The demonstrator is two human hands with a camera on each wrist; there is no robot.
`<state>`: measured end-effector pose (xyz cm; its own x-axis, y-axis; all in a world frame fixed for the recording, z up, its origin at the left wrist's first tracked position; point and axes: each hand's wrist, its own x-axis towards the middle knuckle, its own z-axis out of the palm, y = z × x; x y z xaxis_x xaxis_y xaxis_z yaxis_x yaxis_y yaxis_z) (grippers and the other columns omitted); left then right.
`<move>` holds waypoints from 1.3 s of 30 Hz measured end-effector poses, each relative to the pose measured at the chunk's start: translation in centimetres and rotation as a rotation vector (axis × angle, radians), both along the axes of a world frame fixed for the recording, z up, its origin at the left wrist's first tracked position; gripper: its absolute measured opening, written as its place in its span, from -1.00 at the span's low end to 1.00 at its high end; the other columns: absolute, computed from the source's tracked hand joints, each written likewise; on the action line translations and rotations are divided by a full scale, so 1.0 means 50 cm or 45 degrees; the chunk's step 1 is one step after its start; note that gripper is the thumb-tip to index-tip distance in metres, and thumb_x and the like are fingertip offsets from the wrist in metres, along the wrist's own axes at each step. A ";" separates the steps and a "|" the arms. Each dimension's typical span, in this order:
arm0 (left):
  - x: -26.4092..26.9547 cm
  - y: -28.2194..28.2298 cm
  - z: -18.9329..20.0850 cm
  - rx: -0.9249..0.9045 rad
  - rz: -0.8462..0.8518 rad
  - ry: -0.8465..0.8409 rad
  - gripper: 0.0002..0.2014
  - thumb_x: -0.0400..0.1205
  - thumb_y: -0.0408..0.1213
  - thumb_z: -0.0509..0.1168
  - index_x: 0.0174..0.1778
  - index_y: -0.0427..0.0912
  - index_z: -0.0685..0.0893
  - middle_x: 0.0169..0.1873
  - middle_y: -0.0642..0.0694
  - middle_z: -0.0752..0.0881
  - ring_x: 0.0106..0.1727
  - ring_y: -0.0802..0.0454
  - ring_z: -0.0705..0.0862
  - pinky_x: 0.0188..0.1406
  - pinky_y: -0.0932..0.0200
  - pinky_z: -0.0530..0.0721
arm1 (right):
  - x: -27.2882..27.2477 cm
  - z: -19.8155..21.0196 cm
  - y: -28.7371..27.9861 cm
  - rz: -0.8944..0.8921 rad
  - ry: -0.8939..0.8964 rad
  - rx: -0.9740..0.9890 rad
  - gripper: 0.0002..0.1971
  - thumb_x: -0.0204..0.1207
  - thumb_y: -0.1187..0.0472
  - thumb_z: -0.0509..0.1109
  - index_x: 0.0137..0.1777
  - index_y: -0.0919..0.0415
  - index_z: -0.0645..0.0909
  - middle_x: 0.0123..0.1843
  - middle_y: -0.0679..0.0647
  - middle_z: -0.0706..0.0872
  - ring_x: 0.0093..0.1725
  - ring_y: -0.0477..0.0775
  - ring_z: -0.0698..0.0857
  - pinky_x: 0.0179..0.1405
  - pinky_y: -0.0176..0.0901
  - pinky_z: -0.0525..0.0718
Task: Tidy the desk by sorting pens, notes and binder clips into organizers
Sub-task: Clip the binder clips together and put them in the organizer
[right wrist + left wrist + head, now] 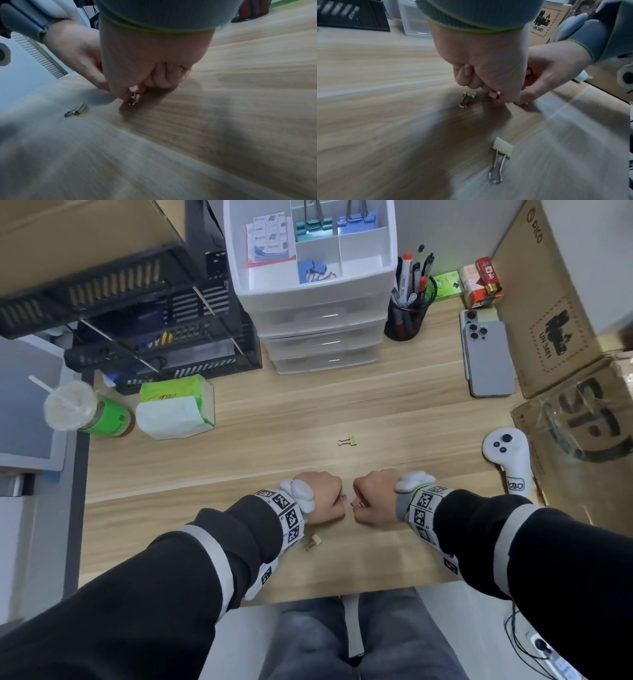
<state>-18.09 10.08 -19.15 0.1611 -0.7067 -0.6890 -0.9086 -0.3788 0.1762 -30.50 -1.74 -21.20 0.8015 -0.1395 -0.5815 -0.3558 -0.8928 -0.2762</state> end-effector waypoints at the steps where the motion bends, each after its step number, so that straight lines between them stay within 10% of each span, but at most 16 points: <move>1: -0.001 -0.001 0.002 0.017 0.081 -0.022 -0.70 0.60 -0.13 0.18 0.00 -0.23 0.74 -0.14 -0.16 0.80 -0.18 -0.20 0.75 -0.25 0.05 0.69 | -0.001 0.002 -0.002 -0.014 0.007 0.004 -0.63 0.36 -0.25 0.12 -0.20 0.04 0.52 -0.21 0.05 0.72 -0.27 0.22 0.68 -0.18 0.00 0.75; 8: 0.016 -0.008 0.000 -0.031 0.355 0.015 -0.68 0.66 -0.16 0.13 -0.01 -0.21 0.77 -0.11 -0.18 0.80 -0.17 -0.20 0.74 -0.19 0.04 0.71 | 0.018 0.024 -0.027 -0.640 -0.011 0.623 -0.67 0.52 -0.03 0.07 -0.27 0.17 0.52 -0.19 0.16 0.66 -0.12 0.21 0.58 -0.01 -0.02 0.58; 13: 0.043 -0.014 0.021 -0.311 0.622 0.168 -0.73 0.74 -0.16 0.14 -0.05 -0.26 0.66 -0.13 -0.22 0.75 -0.10 -0.26 0.71 -0.14 0.03 0.62 | 0.053 0.041 -0.026 -1.229 0.098 1.192 -0.65 0.61 0.15 0.14 -0.45 0.11 0.35 -0.59 0.04 0.37 -0.61 0.04 0.29 -0.57 -0.24 0.20; 20: 0.068 -0.069 0.127 -0.667 0.761 0.256 -0.83 0.73 -0.25 0.19 -0.20 -0.13 0.48 -0.38 -0.03 0.57 -0.28 -0.12 0.53 -0.31 0.07 0.34 | 0.099 0.095 -0.019 -1.755 0.310 1.972 -0.78 0.57 0.29 0.14 -0.33 0.21 0.43 -0.44 0.06 0.51 -0.67 -0.15 0.30 -0.82 -0.41 0.10; 29: 0.096 -0.129 0.271 -0.755 0.555 0.258 -0.91 0.59 -0.32 0.28 -0.11 -0.13 0.70 -0.28 -0.04 0.70 -0.20 -0.11 0.64 -0.19 0.08 0.60 | 0.168 0.196 -0.038 -1.880 0.112 2.194 -0.74 0.70 0.11 0.13 -0.02 0.19 0.63 -0.25 0.13 0.67 -0.29 0.08 0.67 -0.52 -0.22 0.72; 39: 0.112 -0.175 0.370 -0.777 0.499 0.242 -0.85 0.62 -0.23 0.32 -0.05 -0.11 0.81 -0.25 0.00 0.81 -0.18 0.02 0.72 -0.27 0.27 0.56 | 0.206 0.250 -0.102 -2.044 -0.138 2.263 -0.73 0.69 0.22 0.15 -0.20 0.21 0.60 -0.45 0.05 0.60 -0.55 -0.03 0.52 -0.64 -0.32 0.59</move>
<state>-12.48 1.32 -0.64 0.3969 -0.8875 -0.2343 -0.6603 -0.4534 0.5987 -20.18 -6.86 -8.71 0.6387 -0.0465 -0.7680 -0.1844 0.9598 -0.2114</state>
